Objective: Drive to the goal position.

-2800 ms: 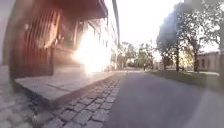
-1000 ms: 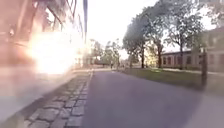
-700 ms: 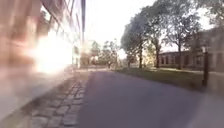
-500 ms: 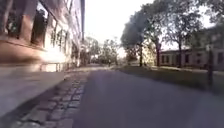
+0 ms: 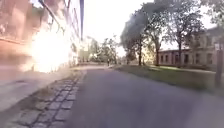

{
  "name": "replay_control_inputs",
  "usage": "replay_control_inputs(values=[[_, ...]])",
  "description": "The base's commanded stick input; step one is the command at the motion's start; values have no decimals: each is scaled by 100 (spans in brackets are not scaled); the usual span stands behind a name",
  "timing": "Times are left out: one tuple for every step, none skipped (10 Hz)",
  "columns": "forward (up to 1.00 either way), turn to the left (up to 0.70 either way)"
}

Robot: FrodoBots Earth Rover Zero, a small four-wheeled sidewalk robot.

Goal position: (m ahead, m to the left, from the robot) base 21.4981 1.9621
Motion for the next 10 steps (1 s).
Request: replay_control_inputs(values=[[70,0],[70,0],[70,0],[70,0],[70,0],[70,0],[70,0],[70,0],[70,0],[70,0]])
